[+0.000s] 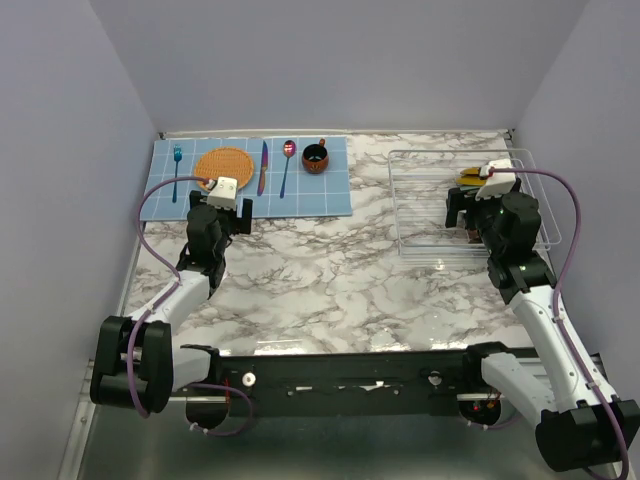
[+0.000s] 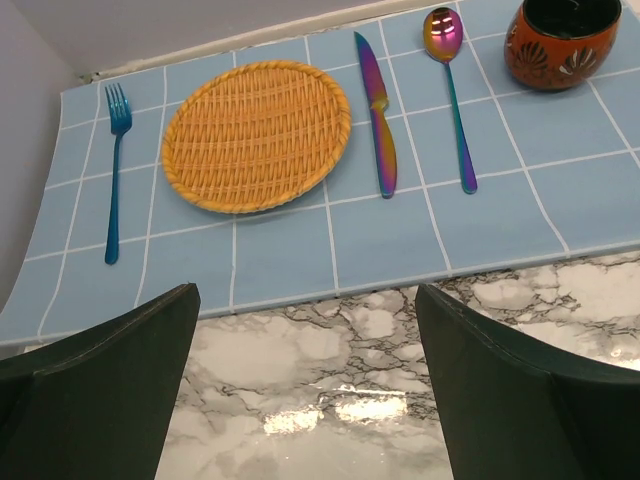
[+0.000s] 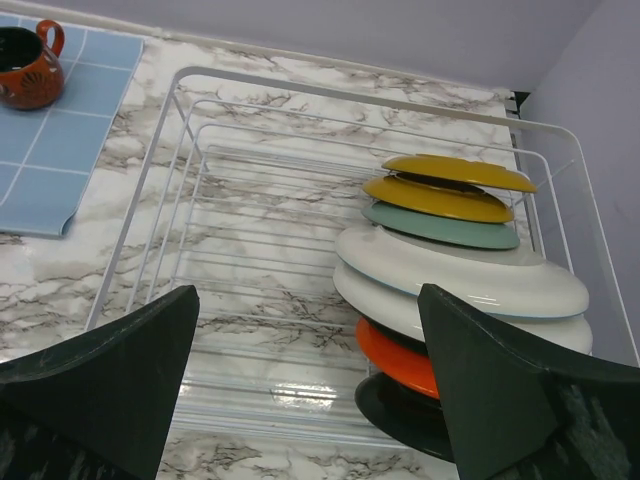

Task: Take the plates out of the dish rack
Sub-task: Unload the plate from the dish rack.

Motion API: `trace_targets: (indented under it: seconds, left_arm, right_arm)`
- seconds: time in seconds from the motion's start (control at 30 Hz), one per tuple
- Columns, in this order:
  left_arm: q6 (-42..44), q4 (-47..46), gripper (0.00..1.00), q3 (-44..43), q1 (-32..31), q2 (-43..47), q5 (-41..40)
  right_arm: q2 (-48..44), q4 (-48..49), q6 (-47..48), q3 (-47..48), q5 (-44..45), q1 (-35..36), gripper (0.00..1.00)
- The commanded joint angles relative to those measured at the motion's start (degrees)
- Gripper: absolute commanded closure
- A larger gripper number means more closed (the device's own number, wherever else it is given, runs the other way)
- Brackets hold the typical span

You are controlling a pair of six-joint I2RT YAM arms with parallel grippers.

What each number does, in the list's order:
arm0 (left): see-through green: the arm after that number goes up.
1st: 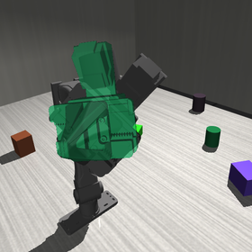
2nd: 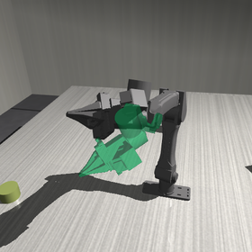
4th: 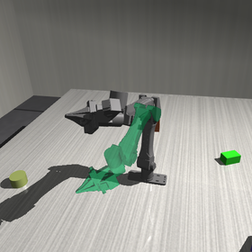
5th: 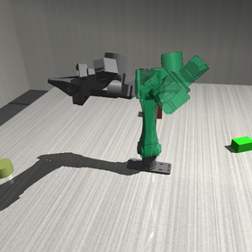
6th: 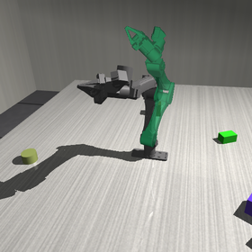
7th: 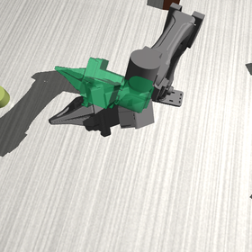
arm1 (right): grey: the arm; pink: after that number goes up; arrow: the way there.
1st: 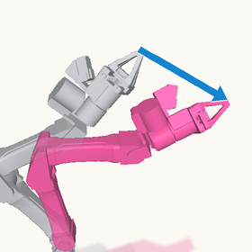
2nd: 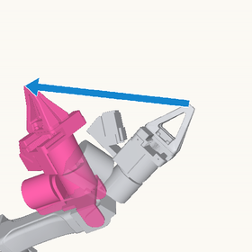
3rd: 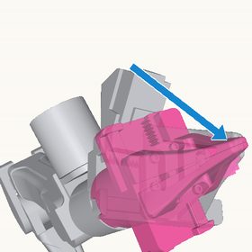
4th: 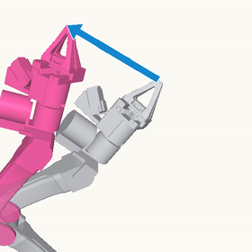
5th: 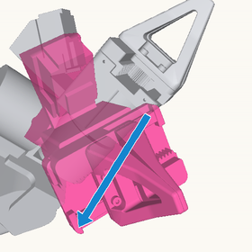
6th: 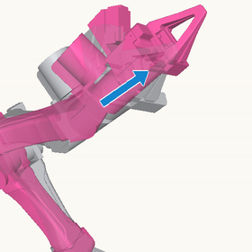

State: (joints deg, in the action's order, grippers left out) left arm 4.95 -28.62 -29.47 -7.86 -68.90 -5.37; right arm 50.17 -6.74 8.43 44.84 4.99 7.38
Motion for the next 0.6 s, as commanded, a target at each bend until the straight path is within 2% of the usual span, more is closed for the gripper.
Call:
trace_targets:
  seconds: [0.0, 0.17, 0.37, 0.43, 0.57]
  left_arm:
    - [0.94, -0.21, 0.02, -0.85, 0.39, 0.53, 1.41]
    - [0.94, 0.06, 0.02, -1.11, 0.39, 0.53, 1.76]
    - [3.22, 3.66, 0.01, -2.87, 0.39, -0.09, 5.28]
    - [4.62, 4.45, 0.01, -3.13, 0.39, -0.18, 5.28]
    - [6.21, 6.82, 0.01, -4.19, 0.39, -0.35, 7.64]
  right_arm:
    - [-1.13, -1.08, 0.54, -0.19, -1.74, -0.61, 0.0]
    - [-0.34, -2.04, 1.32, 0.07, -1.74, -0.61, 0.0]
    - [4.4, -6.51, 2.56, 3.66, 3.52, -0.7, 0.0]
    - [5.98, -7.66, 6.31, 5.08, 5.81, -0.61, 0.05]
    - [6.08, -14.94, 15.02, 9.82, 6.69, -0.7, 0.07]
